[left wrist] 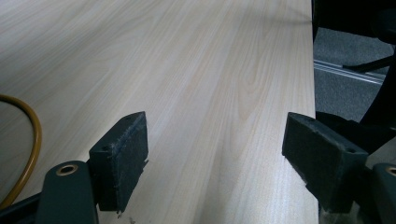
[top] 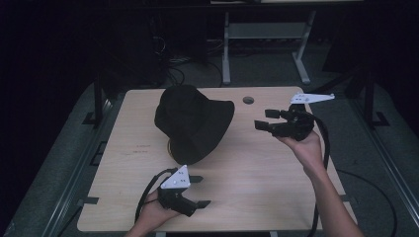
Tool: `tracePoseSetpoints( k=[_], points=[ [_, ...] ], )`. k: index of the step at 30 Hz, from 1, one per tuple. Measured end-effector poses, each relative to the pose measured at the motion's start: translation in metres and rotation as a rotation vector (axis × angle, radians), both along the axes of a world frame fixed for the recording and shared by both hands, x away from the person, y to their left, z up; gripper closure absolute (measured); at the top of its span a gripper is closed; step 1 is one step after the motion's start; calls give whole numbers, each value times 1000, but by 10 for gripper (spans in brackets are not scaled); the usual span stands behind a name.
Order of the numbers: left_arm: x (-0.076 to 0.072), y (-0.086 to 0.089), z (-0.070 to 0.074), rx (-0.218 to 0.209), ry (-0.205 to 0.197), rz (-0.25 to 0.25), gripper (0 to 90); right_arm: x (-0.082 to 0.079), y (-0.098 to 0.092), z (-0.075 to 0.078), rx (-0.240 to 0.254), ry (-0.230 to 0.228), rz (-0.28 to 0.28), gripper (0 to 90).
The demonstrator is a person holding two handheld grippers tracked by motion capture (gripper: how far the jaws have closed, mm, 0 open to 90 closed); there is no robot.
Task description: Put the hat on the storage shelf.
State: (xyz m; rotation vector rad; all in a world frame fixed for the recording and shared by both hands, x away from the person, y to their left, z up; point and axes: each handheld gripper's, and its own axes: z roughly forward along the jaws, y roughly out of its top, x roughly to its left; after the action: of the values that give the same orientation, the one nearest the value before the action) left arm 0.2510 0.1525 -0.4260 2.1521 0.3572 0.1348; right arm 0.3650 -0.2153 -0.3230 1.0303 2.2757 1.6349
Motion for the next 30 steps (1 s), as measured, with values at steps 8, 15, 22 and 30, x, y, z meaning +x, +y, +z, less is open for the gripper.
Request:
tracePoseSetpoints(
  k=[8,15,22,30],
  points=[
    [0,0,0,2,4,2,218,-8,-9,-8,-6,7,-10,266],
    [1,0,0,-5,1,9,218,-16,-16,-15,-15,17,-18,263],
    [0,0,-1,-7,1,9,217,-26,-25,-23,-7,26,-30,261],
    [1,0,-1,-7,0,12,216,-35,-36,-34,-5,38,-44,258]
  ],
)
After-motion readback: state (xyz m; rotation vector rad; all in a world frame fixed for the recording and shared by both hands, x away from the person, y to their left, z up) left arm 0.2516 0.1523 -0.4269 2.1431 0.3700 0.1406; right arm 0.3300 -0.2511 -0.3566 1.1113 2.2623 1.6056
